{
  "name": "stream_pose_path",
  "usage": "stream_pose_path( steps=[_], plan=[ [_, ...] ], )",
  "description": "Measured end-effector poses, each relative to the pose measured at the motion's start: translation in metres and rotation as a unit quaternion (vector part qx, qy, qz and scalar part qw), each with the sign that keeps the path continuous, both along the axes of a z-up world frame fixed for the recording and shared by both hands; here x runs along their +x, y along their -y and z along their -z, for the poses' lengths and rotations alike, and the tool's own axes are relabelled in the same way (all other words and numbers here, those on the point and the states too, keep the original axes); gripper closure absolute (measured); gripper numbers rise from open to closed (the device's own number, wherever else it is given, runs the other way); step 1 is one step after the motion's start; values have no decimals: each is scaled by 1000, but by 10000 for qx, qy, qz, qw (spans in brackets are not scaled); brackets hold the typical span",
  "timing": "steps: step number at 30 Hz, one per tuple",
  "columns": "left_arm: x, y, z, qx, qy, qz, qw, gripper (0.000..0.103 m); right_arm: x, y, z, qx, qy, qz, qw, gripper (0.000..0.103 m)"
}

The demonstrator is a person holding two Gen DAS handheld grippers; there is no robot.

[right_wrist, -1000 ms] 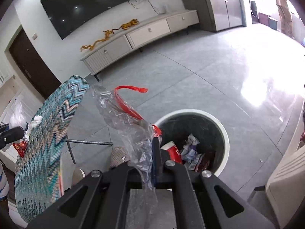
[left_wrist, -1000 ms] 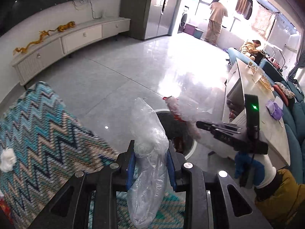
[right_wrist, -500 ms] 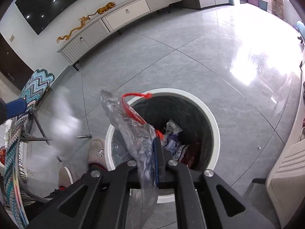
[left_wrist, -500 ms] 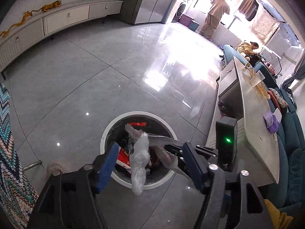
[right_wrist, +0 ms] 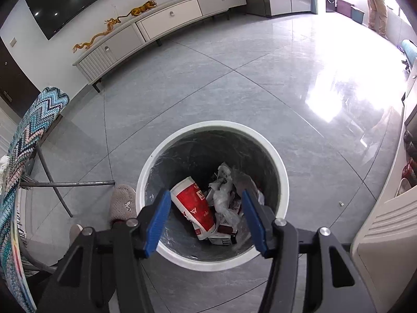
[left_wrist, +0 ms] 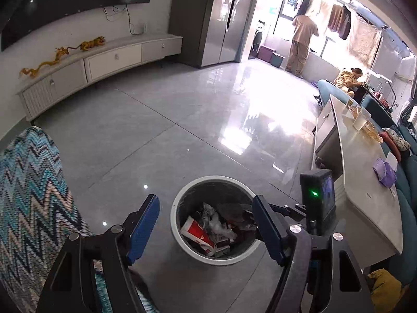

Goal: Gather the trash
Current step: 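Return both tools to the red snack bag and tissue on the blanket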

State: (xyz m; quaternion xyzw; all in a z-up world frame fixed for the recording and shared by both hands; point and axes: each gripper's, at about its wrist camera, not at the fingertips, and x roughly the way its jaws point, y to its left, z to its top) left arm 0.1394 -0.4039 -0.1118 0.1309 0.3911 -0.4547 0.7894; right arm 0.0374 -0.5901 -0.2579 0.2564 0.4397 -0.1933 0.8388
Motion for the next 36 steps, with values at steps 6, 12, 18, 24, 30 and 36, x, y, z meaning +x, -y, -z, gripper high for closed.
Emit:
stream_pose_path(
  steps=[6, 12, 18, 24, 30, 36],
  plan=[
    [-8, -59, -39, -292, 547, -394, 9973, 32, -9, -25, -57, -348, 435, -73, 9984, 46],
    [-15, -131, -71, -418, 899, -958, 9905, 26, -13, -73, -132, -807, 1096, -407, 9899, 43],
    [-17, -219, -103, -610, 1322, -1868, 9715, 21, -13, -136, -200, -1303, 1715, -939, 9720, 42],
    [-22, -308, -133, -847, 1666, -2749, 9431, 20, -17, -192, -258, -1720, 2271, -1402, 9483, 40],
    [-37, -384, -151, -898, 2118, -3610, 9037, 14, -23, -240, -298, -2051, 2678, -1822, 9236, 37],
    [-56, -436, -162, -935, 2365, -4109, 8755, 11, -24, -282, -322, -2273, 2935, -2200, 9021, 36]
  ],
)
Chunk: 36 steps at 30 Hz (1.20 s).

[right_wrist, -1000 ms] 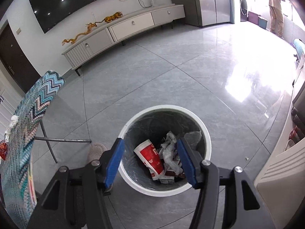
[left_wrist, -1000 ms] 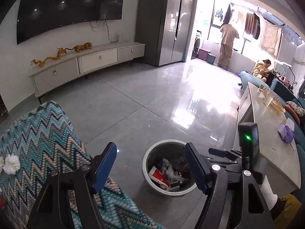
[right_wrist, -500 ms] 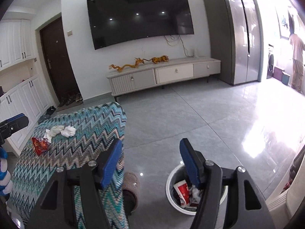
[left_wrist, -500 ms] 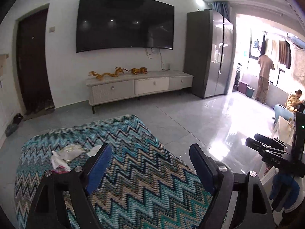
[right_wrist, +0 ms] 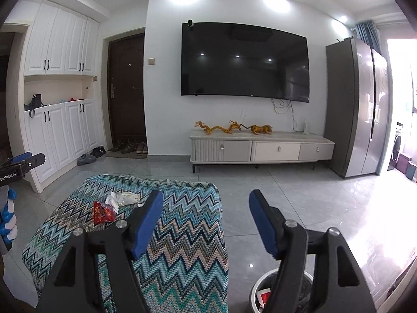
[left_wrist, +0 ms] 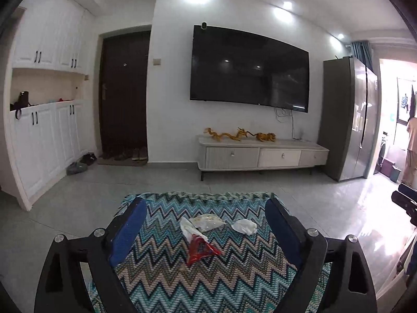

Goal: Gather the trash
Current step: 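Return both tools to the red snack bag and tissue on the blanket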

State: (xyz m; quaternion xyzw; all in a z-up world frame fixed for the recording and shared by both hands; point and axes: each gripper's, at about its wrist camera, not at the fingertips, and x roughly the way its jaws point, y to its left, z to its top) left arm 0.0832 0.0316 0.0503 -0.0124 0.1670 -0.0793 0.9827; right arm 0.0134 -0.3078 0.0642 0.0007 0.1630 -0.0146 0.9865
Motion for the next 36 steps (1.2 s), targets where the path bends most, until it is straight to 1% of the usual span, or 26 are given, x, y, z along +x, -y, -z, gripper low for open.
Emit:
stream_pose_path(
  steps=[4, 8, 12, 22, 25, 31, 36],
  plan=[
    [-12, -26, -7, -98, 174, -321, 9993, 11, -2, -20, -11, -169, 138, -146, 9997, 36],
    [-19, -44, -8, -195, 312, -491, 9981, 11, -1, -36, -20, -248, 234, -262, 9991, 35],
    [-21, -60, -6, -297, 329, -572, 9974, 11, -3, -46, -25, -296, 291, -313, 9986, 35],
    [-19, -76, 0, -285, 272, -643, 9972, 11, 6, -66, -27, -332, 258, -358, 9985, 35],
    [-17, -78, 3, -191, 304, -724, 9967, 11, 9, -66, -23, -302, 239, -352, 9986, 35],
    [0, -73, 15, -58, 47, -662, 9978, 11, 25, -64, -12, -194, 86, -357, 9991, 35],
    [17, -60, 30, 163, -170, -636, 9977, 11, 44, -58, 6, -111, -132, -371, 9992, 35]
  ],
)
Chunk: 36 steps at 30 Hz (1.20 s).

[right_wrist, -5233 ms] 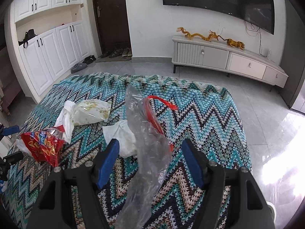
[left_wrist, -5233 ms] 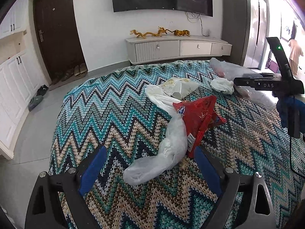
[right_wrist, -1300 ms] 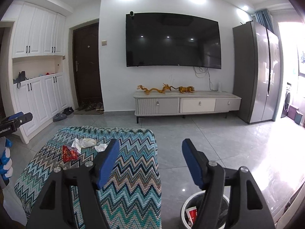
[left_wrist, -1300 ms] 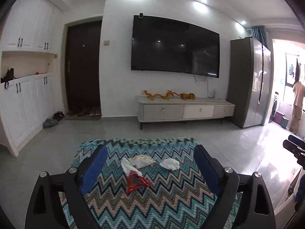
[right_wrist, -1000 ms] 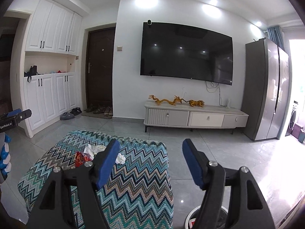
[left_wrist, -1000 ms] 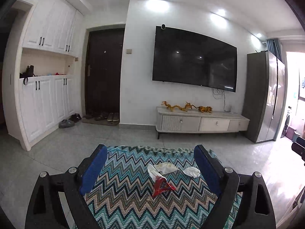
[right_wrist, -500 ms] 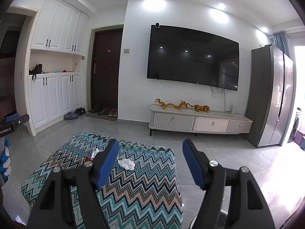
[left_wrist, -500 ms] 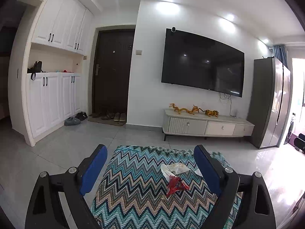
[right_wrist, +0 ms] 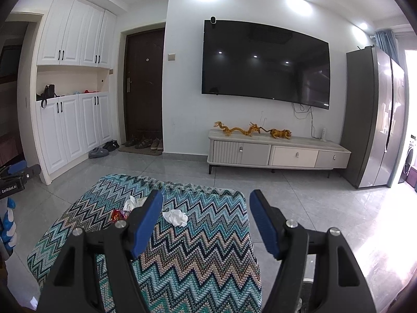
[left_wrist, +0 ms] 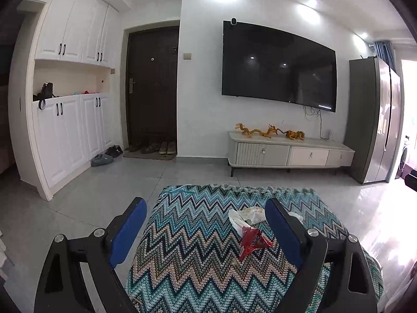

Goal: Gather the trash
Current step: 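Return both tools to the red snack bag and tissue on the blanket, then grasp the red snack bag with the left tool while the right tool grasps the white tissue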

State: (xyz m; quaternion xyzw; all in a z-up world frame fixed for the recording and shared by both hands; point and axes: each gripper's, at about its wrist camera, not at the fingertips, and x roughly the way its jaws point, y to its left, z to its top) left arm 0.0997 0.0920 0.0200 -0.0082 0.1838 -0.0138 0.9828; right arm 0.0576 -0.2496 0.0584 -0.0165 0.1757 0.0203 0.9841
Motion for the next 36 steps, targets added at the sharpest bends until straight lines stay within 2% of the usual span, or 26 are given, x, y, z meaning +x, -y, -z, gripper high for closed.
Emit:
stream_pose_path(
  steps=[12, 19, 32, 36],
  plan=[
    [35, 33, 32, 475, -490, 153, 9975, 11, 44, 5, 42, 191, -495, -66, 9986, 35],
    [51, 43, 43, 604, -661, 246, 9957, 11, 66, 6, 60, 266, -694, -102, 9972, 35],
    [86, 50, 70, 648, -1010, 358, 9921, 11, 114, -11, 91, 231, -1124, -379, 9927, 35],
    [98, 42, 84, 360, -1239, 569, 9900, 11, 136, -19, 104, 233, -1300, -564, 9896, 35]
  ],
)
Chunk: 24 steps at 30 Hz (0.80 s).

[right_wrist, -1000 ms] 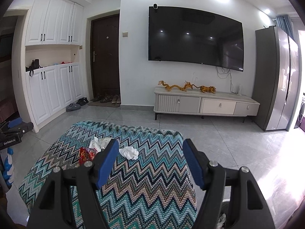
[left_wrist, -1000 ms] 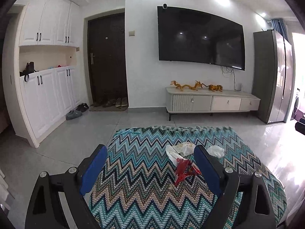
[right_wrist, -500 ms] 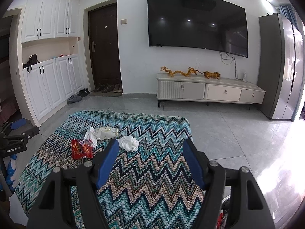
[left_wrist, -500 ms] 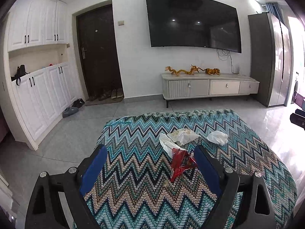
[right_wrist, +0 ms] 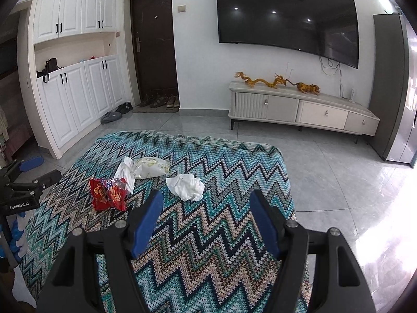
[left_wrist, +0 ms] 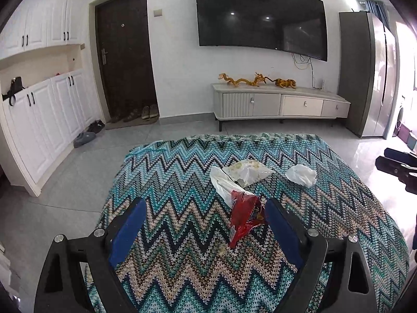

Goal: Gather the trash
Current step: 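Grasp the red snack bag with the left tool while the right tool grasps the white tissue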

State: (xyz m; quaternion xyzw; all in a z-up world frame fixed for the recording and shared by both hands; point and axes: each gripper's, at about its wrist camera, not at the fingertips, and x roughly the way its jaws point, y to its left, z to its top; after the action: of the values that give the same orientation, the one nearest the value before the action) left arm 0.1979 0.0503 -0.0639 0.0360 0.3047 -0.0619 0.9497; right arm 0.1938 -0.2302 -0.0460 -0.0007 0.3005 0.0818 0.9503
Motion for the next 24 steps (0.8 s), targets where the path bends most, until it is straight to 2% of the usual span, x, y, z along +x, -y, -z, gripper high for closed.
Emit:
stream_pose_path(
  steps=[7, 12, 15, 18, 20, 21, 23, 24],
  plan=[
    [22, 1, 34, -544, -559, 647, 9949, 16, 48, -19, 31, 51, -354, -317, 9989, 35],
    [51, 18, 55, -646, -908, 825, 9903, 20, 86, -30, 59, 230, -658, -509, 9963, 35],
    [69, 27, 68, -690, -1140, 817, 9877, 25, 109, -33, 73, 385, -803, -552, 9945, 35],
    [78, 30, 82, -768, -1365, 783, 9845, 36, 130, -35, 88, 513, -950, -532, 9927, 35],
    [79, 31, 88, -837, -1473, 804, 9823, 48, 138, -35, 98, 579, -1056, -506, 9914, 35],
    [79, 31, 91, -809, -1504, 792, 9821, 49, 142, -35, 103, 606, -1112, -498, 9907, 35],
    [75, 31, 95, -822, -1586, 825, 9805, 66, 145, -34, 111, 696, -1212, -523, 9888, 36],
    [72, 31, 96, -866, -1614, 838, 9795, 68, 144, -34, 112, 741, -1213, -542, 9884, 39]
  ],
)
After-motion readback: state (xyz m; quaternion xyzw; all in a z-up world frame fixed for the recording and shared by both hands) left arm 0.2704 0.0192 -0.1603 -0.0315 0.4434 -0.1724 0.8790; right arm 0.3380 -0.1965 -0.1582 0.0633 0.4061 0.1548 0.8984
